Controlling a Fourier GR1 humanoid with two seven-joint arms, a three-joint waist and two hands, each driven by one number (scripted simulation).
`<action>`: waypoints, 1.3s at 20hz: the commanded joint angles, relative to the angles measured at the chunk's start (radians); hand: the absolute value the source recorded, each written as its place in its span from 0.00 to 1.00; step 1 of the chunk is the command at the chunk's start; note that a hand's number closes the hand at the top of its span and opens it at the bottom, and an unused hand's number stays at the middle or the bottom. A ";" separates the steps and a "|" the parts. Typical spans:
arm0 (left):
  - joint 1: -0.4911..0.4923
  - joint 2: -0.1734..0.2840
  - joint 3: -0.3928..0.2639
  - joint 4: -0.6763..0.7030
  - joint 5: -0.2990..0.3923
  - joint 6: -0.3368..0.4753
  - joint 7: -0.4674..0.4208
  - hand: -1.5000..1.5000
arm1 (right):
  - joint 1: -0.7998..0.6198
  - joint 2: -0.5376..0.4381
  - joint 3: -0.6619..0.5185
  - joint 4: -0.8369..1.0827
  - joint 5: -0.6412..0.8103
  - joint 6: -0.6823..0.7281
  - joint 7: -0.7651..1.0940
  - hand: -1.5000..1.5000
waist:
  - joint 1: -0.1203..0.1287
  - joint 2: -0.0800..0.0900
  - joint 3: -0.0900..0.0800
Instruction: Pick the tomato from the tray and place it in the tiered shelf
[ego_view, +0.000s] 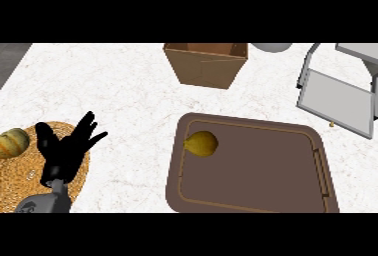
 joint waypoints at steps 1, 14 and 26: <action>0.018 -0.027 -0.022 0.016 -0.035 0.042 0.030 0.50 | -0.004 -0.026 0.057 0.022 0.060 0.026 -0.028 1.00 | -0.004 0.004 -0.005; -0.007 -0.003 0.003 0.051 -0.025 0.013 0.024 0.50 | -0.058 0.025 -0.266 0.046 -0.223 -0.210 0.002 0.00 | -0.012 0.003 -0.004; 0.059 -0.045 -0.029 0.015 -0.034 0.018 0.001 0.50 | -0.076 -0.146 -0.325 0.050 -0.230 -0.359 0.057 0.00 | -0.018 0.001 -0.005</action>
